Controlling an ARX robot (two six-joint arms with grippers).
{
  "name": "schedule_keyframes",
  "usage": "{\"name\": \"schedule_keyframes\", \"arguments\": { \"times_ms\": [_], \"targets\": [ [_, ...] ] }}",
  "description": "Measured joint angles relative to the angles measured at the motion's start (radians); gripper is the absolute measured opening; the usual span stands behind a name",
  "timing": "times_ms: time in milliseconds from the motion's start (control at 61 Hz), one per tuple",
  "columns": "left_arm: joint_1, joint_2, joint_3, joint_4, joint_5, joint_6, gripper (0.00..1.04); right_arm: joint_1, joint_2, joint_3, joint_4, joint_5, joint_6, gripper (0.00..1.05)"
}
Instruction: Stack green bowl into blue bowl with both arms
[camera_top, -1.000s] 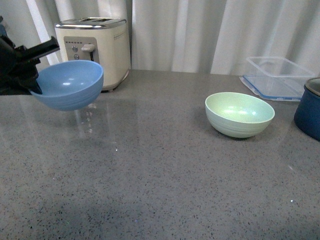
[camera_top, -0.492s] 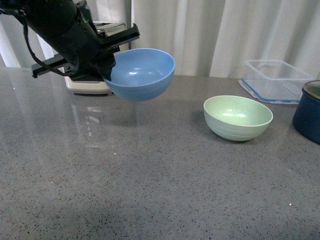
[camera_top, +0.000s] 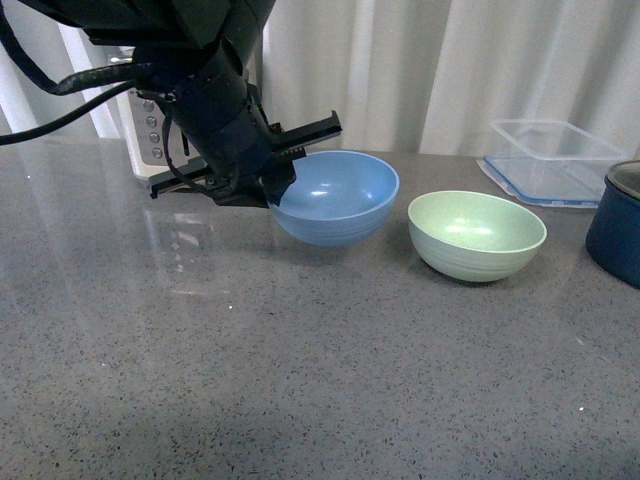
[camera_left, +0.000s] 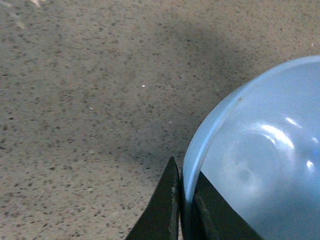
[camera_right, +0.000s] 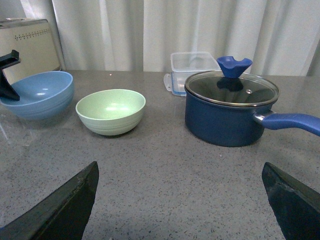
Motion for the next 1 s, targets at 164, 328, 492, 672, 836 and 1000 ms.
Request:
{"name": "schedule_keyframes", "arguments": {
  "times_ms": [164,328,492,672,836,1000],
  "targets": [
    [-0.006,0.036,0.015,-0.015,-0.019,-0.005,0.04,0.0,0.0,0.0,0.0,0.0,0.0,0.95],
    [-0.008,0.055,0.029,-0.028,-0.004,-0.01,0.04,0.0,0.0,0.0,0.0,0.0,0.0,0.95],
    [-0.013,0.054,0.029,-0.014,0.035,-0.007,0.28,0.0,0.0,0.0,0.0,0.0,0.0,0.95],
    [-0.01,-0.018,-0.039,0.067,0.021,0.037,0.57,0.0,0.0,0.0,0.0,0.0,0.0,0.95],
    [0.007,-0.235,-0.277,0.396,-0.157,0.226,0.82,0.0,0.0,0.0,0.0,0.0,0.0,0.95],
    [0.076,-0.55,-0.735,1.042,-0.16,0.448,0.49,0.0,0.0,0.0,0.0,0.0,0.0,0.95]
  ]
}}
